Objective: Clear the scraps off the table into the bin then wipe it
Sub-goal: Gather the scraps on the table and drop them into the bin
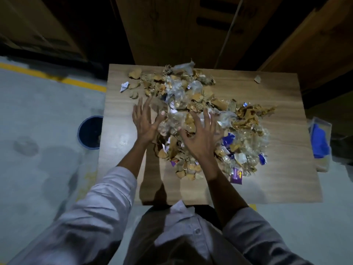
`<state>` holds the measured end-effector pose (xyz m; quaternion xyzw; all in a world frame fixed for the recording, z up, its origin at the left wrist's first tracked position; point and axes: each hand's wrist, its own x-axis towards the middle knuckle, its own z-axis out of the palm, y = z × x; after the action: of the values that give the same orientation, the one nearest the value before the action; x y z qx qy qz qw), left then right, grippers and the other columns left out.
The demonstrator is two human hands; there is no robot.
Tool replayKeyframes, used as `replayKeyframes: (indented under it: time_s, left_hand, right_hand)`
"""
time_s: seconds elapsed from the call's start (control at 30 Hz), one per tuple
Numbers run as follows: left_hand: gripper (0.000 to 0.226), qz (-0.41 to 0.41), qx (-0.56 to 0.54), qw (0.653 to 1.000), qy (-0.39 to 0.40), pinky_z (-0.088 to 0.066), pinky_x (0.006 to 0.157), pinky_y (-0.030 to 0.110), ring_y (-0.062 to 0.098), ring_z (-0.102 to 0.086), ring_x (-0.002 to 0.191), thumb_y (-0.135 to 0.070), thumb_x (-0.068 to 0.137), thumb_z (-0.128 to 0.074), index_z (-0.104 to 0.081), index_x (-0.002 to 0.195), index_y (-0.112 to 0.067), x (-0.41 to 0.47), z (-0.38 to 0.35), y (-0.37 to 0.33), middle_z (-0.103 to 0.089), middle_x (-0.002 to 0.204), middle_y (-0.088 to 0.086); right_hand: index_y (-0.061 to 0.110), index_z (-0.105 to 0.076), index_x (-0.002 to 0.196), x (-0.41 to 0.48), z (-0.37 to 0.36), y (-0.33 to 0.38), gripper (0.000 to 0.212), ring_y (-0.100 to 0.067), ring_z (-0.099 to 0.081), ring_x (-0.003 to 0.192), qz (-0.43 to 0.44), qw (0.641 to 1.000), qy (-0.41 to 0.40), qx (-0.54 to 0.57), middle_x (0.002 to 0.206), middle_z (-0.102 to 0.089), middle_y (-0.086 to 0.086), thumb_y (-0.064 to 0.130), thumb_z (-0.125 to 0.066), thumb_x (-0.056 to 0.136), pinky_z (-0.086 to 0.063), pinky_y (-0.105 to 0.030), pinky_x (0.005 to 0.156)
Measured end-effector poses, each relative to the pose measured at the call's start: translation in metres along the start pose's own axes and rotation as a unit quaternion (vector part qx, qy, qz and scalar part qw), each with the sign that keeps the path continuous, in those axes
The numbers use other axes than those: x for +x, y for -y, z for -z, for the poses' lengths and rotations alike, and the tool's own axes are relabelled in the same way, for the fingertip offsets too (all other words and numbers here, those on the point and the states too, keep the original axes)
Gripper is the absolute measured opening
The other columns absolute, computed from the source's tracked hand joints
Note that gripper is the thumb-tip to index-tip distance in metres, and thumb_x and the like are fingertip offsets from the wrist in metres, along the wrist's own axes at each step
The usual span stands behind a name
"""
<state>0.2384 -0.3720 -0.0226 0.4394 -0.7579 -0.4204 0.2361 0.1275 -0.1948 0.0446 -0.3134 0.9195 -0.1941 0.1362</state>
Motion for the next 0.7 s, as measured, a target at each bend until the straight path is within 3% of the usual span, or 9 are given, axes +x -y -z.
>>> replayKeyframes:
  time_s: [0.13,0.33,0.43,0.6,0.7]
  left_hand:
    - [0.086,0.038,0.003,0.999,-0.017,-0.011,0.124,0.061,0.031,-0.012,0.157,-0.076,0.083,-0.053,-0.038,0.156,-0.034,0.036,0.022,0.011,-0.021,0.169,0.008]
    - [0.089,0.054,0.039,0.998,-0.003,0.003,0.124,0.057,0.028,-0.003,0.159,-0.078,0.082,-0.052,-0.03,0.158,-0.037,0.078,0.023,0.042,-0.01,0.172,0.002]
    - [0.087,0.059,0.016,0.998,-0.021,-0.005,0.126,0.058,0.03,-0.004,0.159,-0.077,0.083,-0.053,-0.034,0.158,-0.035,0.112,0.018,0.055,-0.005,0.172,0.004]
    - [0.077,0.004,0.035,0.998,0.047,-0.014,0.125,0.051,0.026,-0.02,0.155,-0.072,0.089,-0.042,-0.048,0.151,-0.027,0.128,-0.008,0.048,-0.03,0.167,0.005]
    - [0.075,-0.012,0.027,0.996,0.082,-0.02,0.12,0.045,0.024,-0.026,0.149,-0.073,0.089,-0.04,-0.049,0.15,-0.031,0.099,-0.027,0.029,-0.039,0.161,-0.002]
  right_hand:
    - [0.046,-0.026,0.157,0.045,-0.018,0.04,0.075,-0.022,0.006,0.158,0.067,0.996,0.045,-0.035,0.172,0.001,0.004,0.073,-0.05,0.091,0.006,-0.072,0.114]
    - [0.045,-0.036,0.152,0.118,-0.053,0.088,0.069,-0.028,0.0,0.158,0.141,0.986,0.045,-0.083,0.172,-0.007,0.002,0.072,-0.048,0.09,0.0,-0.073,0.115]
    - [0.047,-0.036,0.151,0.149,-0.065,0.104,0.067,-0.028,0.003,0.158,0.167,0.976,0.062,-0.127,0.172,-0.005,0.005,0.067,-0.052,0.089,0.001,-0.076,0.112]
    - [0.047,-0.031,0.152,0.173,-0.076,0.094,0.073,-0.036,-0.001,0.157,0.137,0.955,0.156,-0.212,0.172,-0.005,0.003,0.067,-0.058,0.088,-0.012,-0.081,0.111]
    - [0.044,-0.035,0.151,0.163,-0.066,0.078,0.074,-0.041,-0.016,0.153,0.115,0.957,0.177,-0.2,0.169,-0.015,-0.003,0.056,-0.068,0.086,-0.029,-0.075,0.11]
